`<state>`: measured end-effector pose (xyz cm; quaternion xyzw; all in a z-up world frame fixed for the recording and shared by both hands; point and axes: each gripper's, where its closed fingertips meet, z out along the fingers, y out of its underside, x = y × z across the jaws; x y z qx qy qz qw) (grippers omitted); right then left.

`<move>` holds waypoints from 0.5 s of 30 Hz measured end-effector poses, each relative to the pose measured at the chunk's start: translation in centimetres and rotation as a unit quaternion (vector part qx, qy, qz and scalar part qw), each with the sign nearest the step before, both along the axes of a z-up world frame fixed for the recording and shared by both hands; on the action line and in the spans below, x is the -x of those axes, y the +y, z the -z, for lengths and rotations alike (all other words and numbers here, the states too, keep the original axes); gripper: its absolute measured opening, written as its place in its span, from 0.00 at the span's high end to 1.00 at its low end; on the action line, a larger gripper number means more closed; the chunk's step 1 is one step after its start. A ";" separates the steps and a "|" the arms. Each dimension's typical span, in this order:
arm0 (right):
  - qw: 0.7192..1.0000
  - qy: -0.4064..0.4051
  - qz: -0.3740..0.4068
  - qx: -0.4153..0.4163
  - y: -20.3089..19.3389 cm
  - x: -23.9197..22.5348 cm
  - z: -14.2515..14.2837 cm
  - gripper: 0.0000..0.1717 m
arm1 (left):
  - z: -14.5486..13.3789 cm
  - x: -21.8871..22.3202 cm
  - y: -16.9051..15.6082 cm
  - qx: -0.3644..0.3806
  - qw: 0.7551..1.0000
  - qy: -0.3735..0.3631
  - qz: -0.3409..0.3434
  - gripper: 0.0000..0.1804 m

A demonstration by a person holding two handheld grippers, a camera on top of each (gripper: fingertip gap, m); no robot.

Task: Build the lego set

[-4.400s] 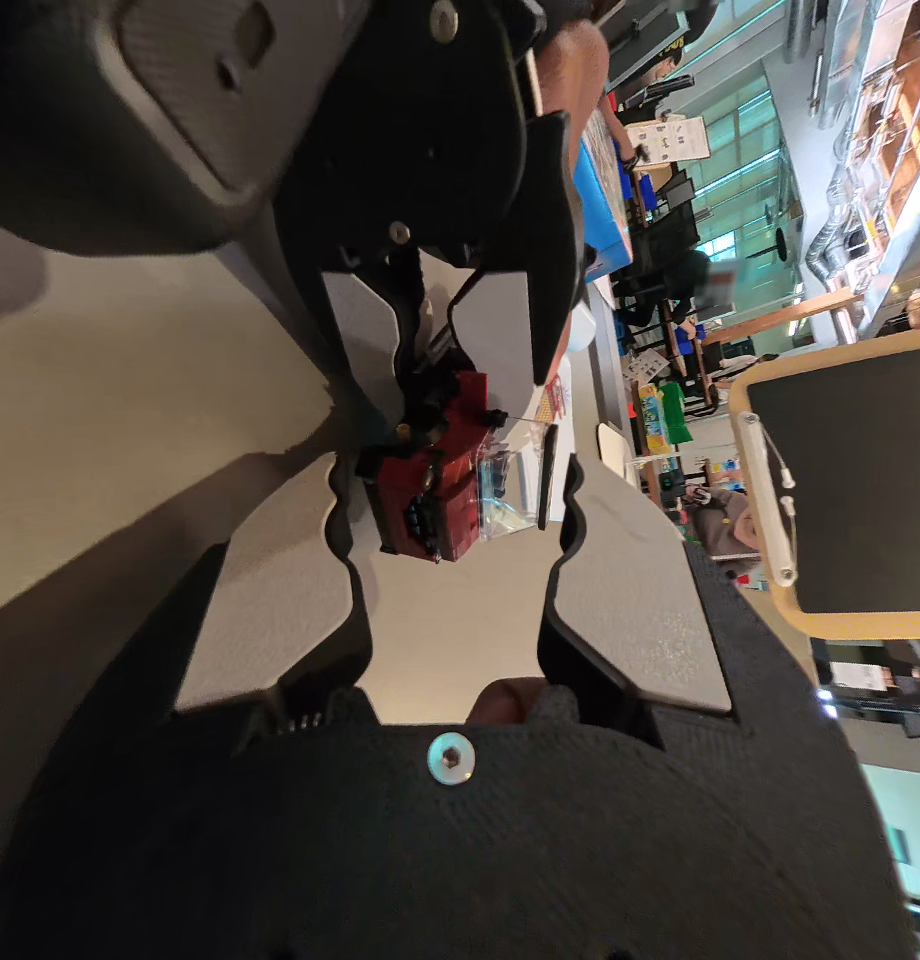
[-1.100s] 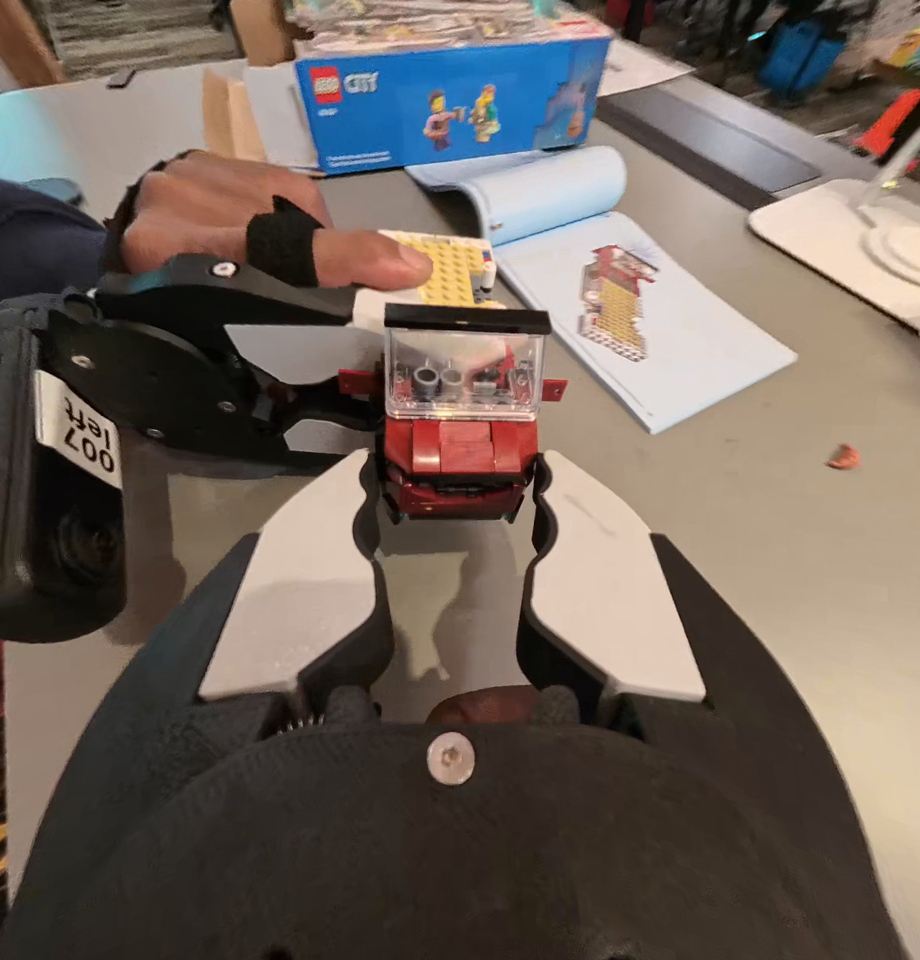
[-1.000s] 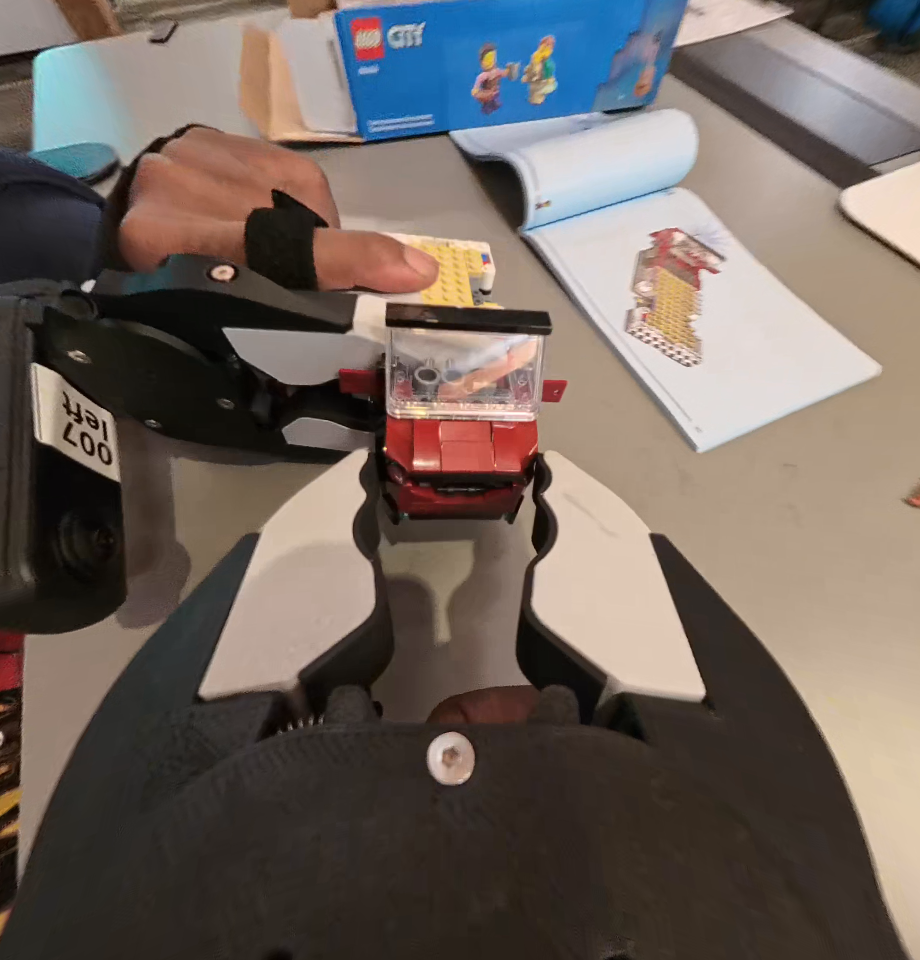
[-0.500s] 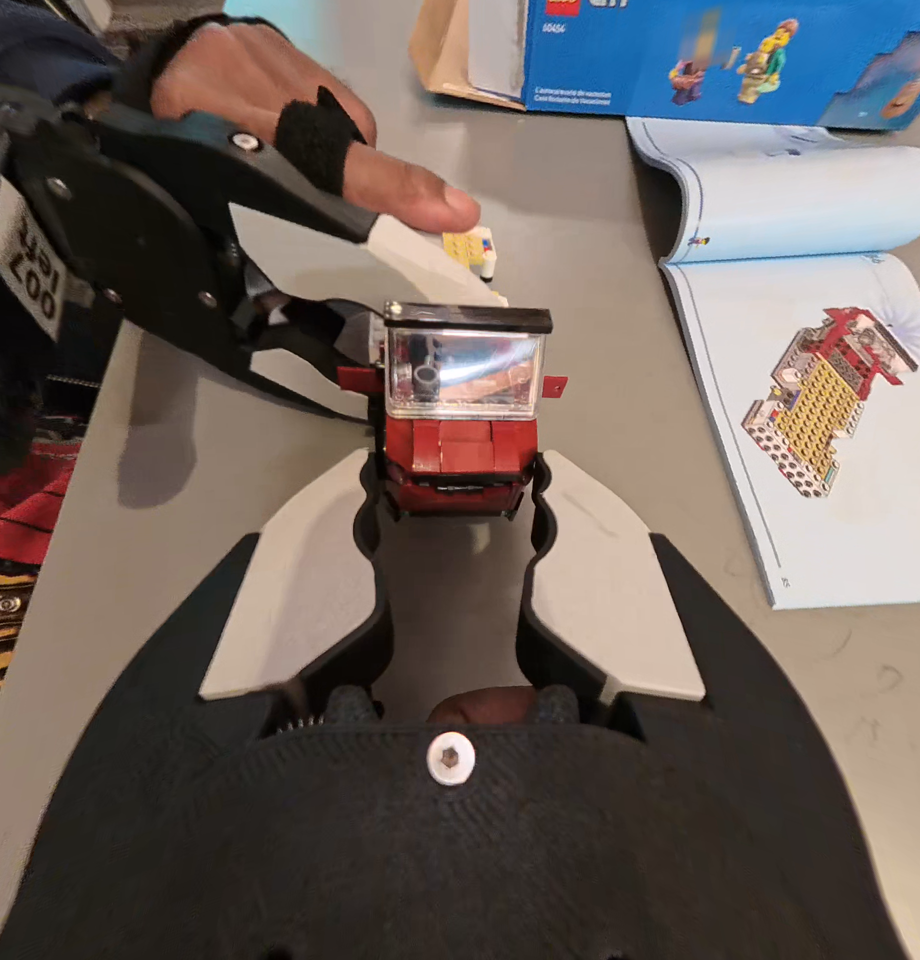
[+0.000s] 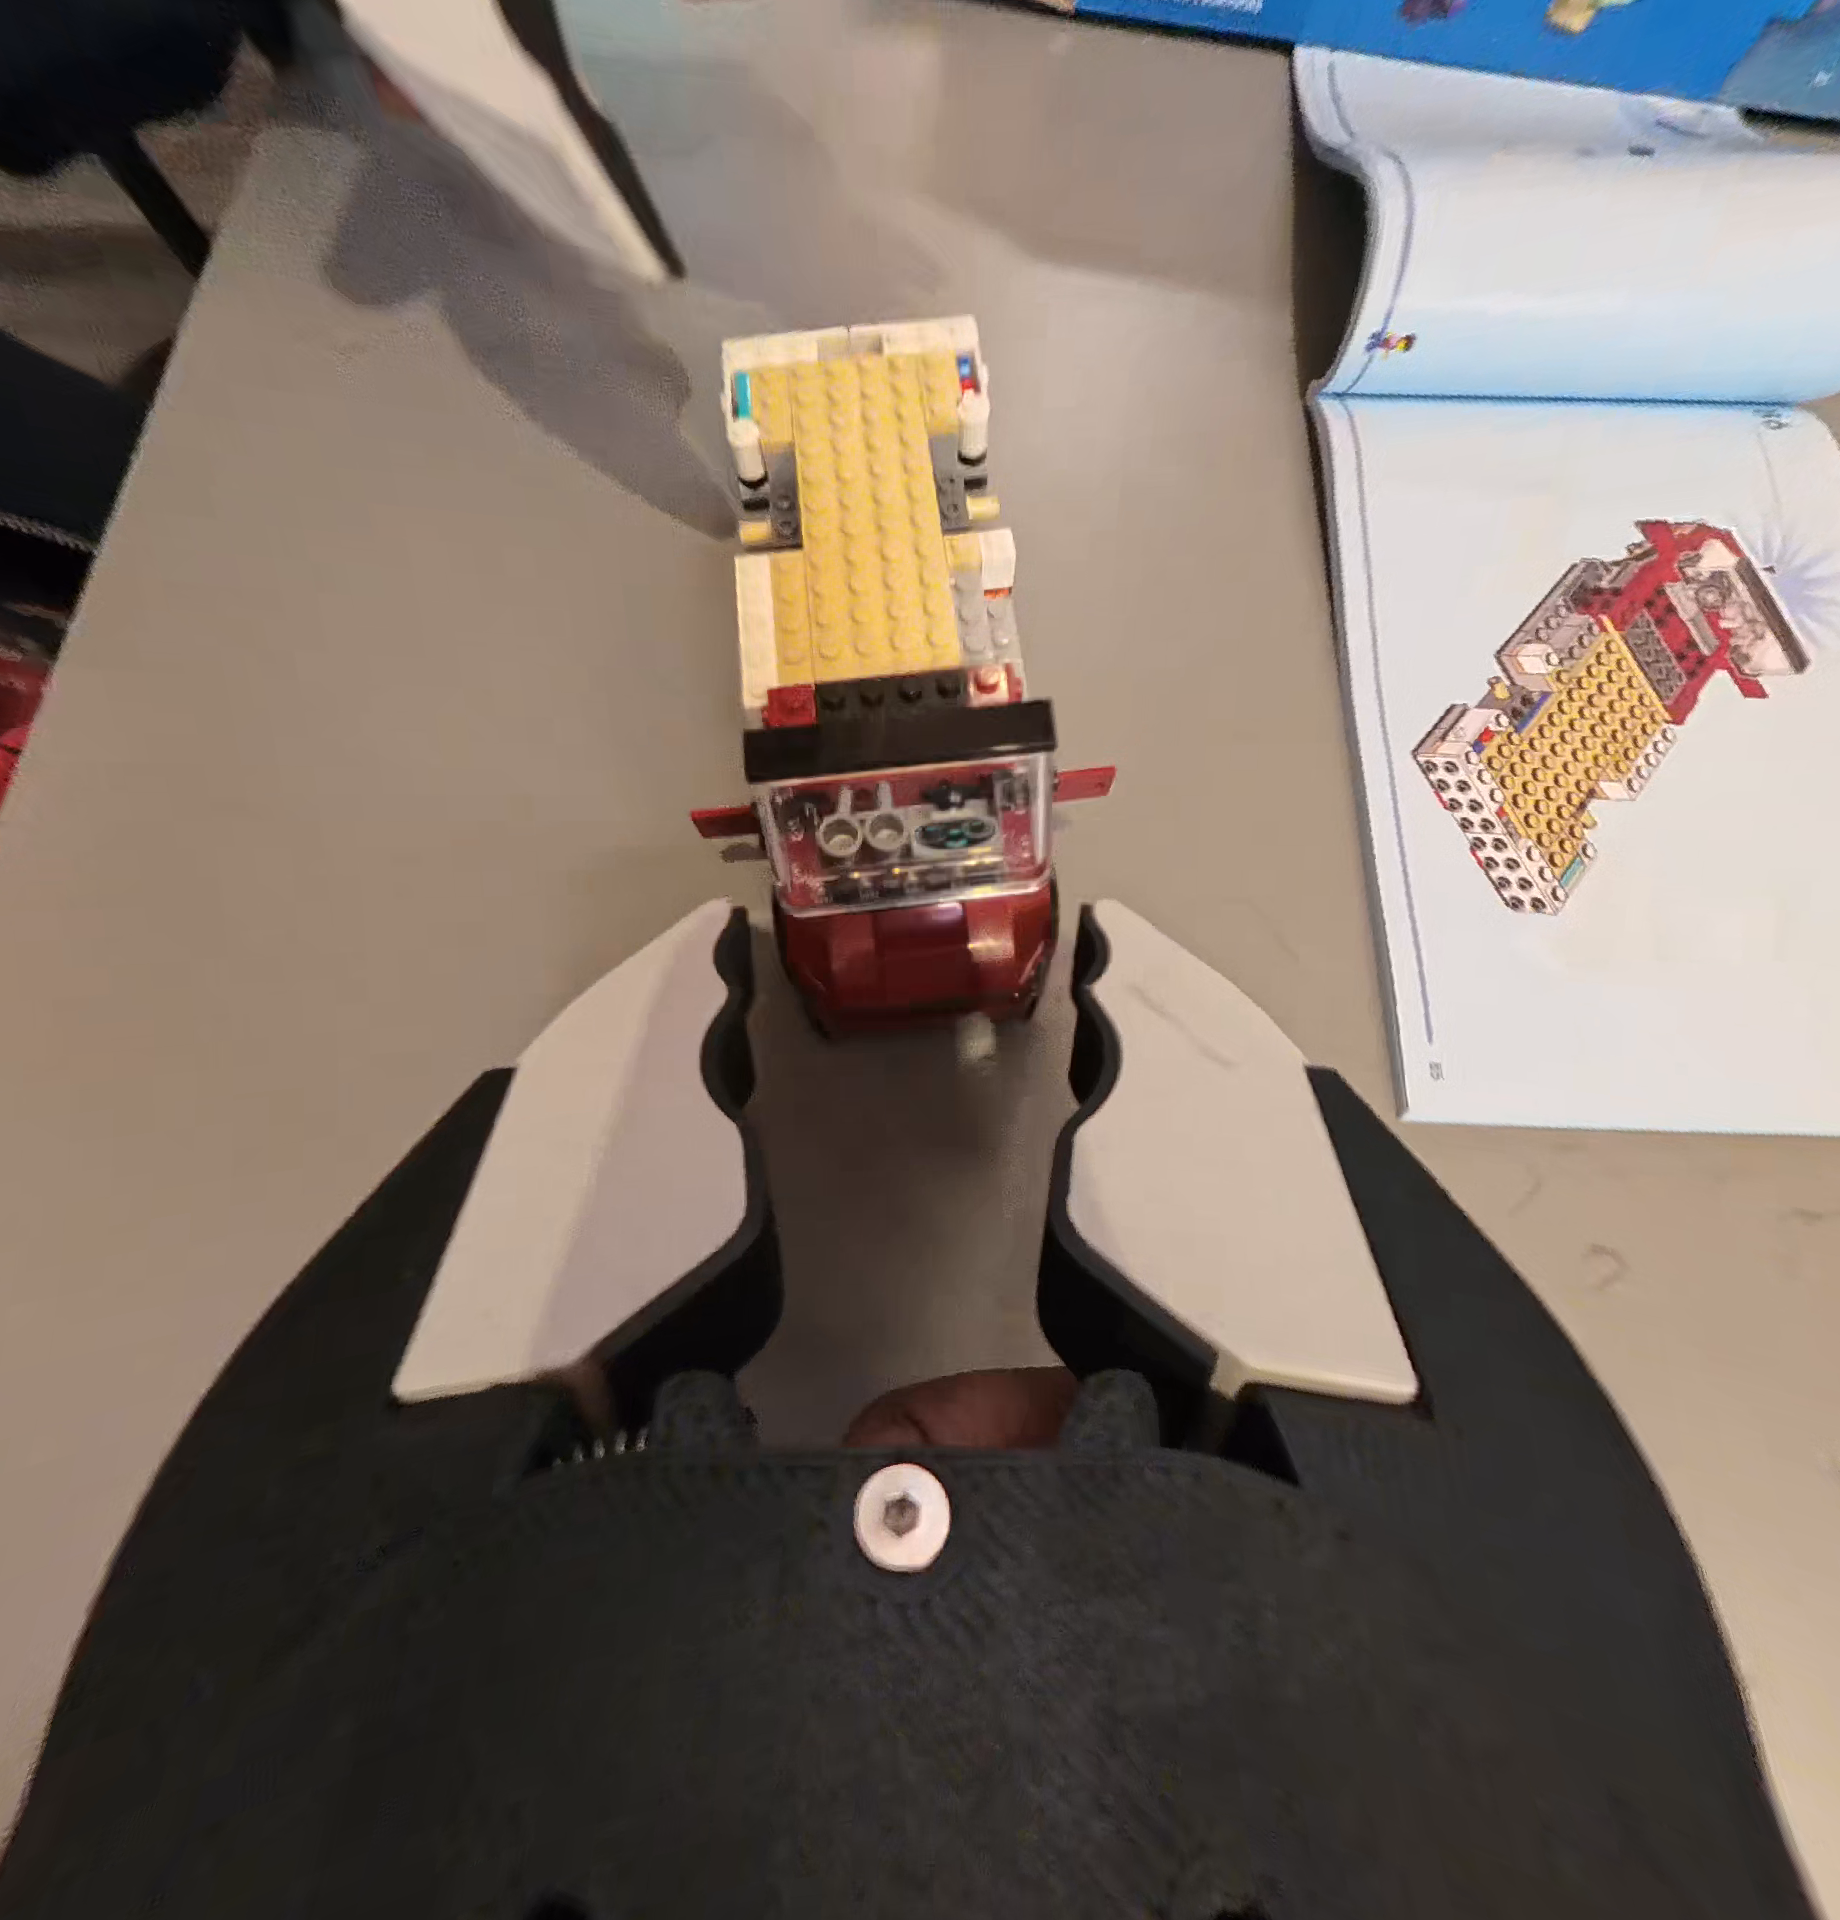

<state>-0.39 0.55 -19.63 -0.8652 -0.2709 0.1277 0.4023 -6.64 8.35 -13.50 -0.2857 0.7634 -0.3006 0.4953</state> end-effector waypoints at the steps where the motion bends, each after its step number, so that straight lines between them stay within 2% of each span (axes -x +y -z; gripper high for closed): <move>1: 1.000 0.008 0.010 -0.006 -0.2 -0.3 -0.5 0.63 | -0.8 -0.4 0.6 0.036 0.999 -0.014 0.006 0.56; 4: 0.997 0.005 0.056 -0.057 -0.3 -2.3 -2.5 0.62 | -1.9 -2.0 2.0 0.126 0.992 -0.005 0.015 0.56; 7: 0.982 0.015 0.162 -0.096 0.7 -6.3 -3.8 0.64 | -1.3 -4.4 2.5 0.145 0.988 0.042 0.019 0.54; 11: 0.954 0.010 0.288 -0.084 2.2 -11.3 -2.7 0.64 | -0.7 -8.7 2.6 0.150 0.984 0.093 0.035 0.46; 13: 0.949 0.003 0.308 -0.071 3.0 -12.3 -2.0 0.61 | -0.2 -10.9 2.4 0.184 0.971 0.145 0.047 0.36; 15: 0.949 -0.001 0.309 -0.066 4.1 -12.6 -1.6 0.58 | -0.1 -13.1 2.0 0.220 0.957 0.179 0.066 0.32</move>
